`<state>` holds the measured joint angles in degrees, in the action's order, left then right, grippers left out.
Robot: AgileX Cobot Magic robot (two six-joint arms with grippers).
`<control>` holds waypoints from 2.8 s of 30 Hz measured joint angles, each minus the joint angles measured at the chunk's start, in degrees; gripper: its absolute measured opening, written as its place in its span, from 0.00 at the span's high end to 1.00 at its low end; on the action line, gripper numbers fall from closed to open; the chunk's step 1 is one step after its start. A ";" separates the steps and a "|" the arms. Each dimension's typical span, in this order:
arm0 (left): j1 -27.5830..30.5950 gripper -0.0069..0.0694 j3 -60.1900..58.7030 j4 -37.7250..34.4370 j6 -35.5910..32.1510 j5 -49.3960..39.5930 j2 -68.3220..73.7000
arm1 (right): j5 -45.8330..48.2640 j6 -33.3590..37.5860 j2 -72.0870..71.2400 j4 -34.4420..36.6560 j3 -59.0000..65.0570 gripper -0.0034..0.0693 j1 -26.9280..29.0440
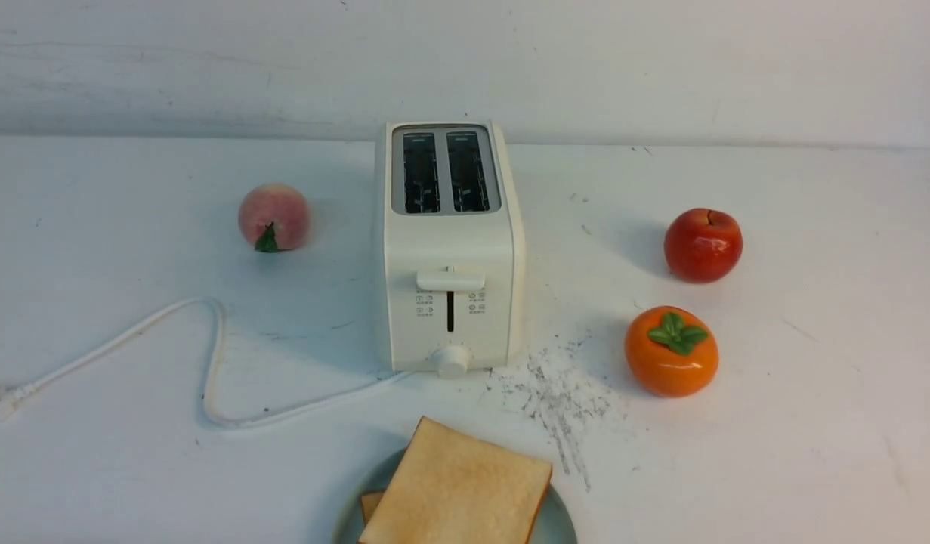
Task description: Take toasted bread from bread machine on white table place on plate.
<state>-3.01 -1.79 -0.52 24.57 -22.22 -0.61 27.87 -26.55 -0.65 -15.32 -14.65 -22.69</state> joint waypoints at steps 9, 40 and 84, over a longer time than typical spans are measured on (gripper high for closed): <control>0.00 0.86 0.00 0.02 0.00 -0.06 0.00 | -9.89 -1.18 0.00 0.66 13.09 0.83 15.02; 0.00 0.81 0.00 0.02 0.00 -0.15 0.00 | -5.87 18.75 0.00 12.89 15.53 0.79 21.19; 0.00 0.78 0.00 0.02 0.00 -0.15 0.00 | -5.87 19.41 0.00 14.09 15.53 0.75 23.77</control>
<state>-3.01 -1.79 -0.51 24.57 -22.37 -0.61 22.00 -7.13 -0.65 -1.23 0.88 1.09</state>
